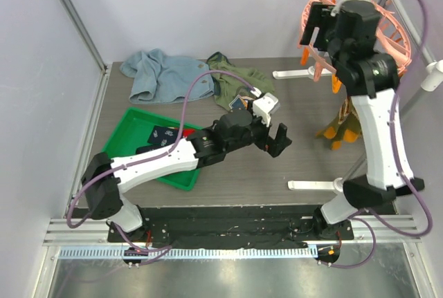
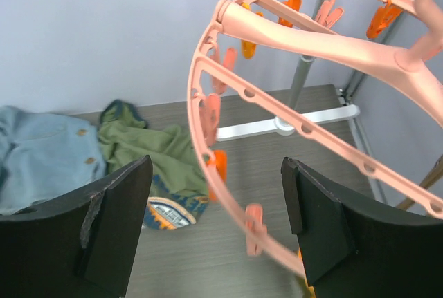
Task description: Remove the socks clipped to the hanger
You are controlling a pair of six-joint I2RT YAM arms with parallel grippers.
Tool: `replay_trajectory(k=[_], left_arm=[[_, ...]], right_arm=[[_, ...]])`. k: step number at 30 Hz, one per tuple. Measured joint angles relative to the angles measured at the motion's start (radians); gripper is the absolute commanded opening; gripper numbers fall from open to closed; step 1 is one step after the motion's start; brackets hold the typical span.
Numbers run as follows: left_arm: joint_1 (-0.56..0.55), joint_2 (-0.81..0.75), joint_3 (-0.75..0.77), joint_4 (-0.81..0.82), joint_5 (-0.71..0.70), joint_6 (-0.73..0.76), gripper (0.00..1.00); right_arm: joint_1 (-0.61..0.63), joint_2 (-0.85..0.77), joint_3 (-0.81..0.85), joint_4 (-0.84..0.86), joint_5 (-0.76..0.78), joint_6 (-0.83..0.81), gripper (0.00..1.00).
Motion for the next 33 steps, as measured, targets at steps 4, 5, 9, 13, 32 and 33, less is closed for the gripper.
replay_trajectory(k=[4,5,9,13,32,33], left_arm=[[-0.005,0.101,0.037,0.129,0.001,0.055,1.00],[-0.005,0.136,0.058,0.155,0.001,0.064,1.00],[-0.005,0.297,0.177,0.255,0.017,0.086,1.00],[-0.007,0.438,0.292,0.318,0.048,0.085,1.00],[-0.024,1.191,1.013,0.587,0.037,-0.016,1.00],[-0.026,1.193,1.002,0.591,0.030,-0.018,1.00]], right_arm=[[0.000,-0.159,-0.073,-0.005,-0.069,0.049,0.82],[0.000,-0.186,-0.082,-0.007,-0.077,0.060,0.82],[0.000,-0.293,-0.105,-0.015,-0.114,0.100,0.81],[0.000,-0.352,-0.143,-0.021,-0.151,0.131,0.80],[-0.001,-0.428,-0.382,0.009,-0.219,0.192,0.79],[-0.001,-0.428,-0.382,0.011,-0.202,0.184,0.79]])
